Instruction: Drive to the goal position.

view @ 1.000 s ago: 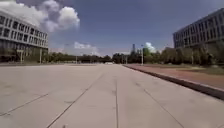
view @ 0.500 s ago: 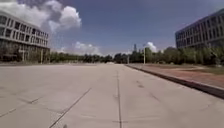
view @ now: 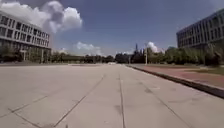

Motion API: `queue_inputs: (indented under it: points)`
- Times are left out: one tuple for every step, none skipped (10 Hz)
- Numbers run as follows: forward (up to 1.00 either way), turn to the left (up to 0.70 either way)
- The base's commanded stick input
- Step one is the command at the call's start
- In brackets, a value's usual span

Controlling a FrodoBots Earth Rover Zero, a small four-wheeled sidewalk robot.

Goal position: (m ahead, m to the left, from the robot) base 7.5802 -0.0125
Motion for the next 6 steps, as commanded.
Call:
queue_inputs:
  points:
    - [0.70,0.00]
    - [0.70,0.00]
    - [0.70,0.00]
    - [0.70,0.00]
    - [0.70,0.00]
    - [0.70,0.00]
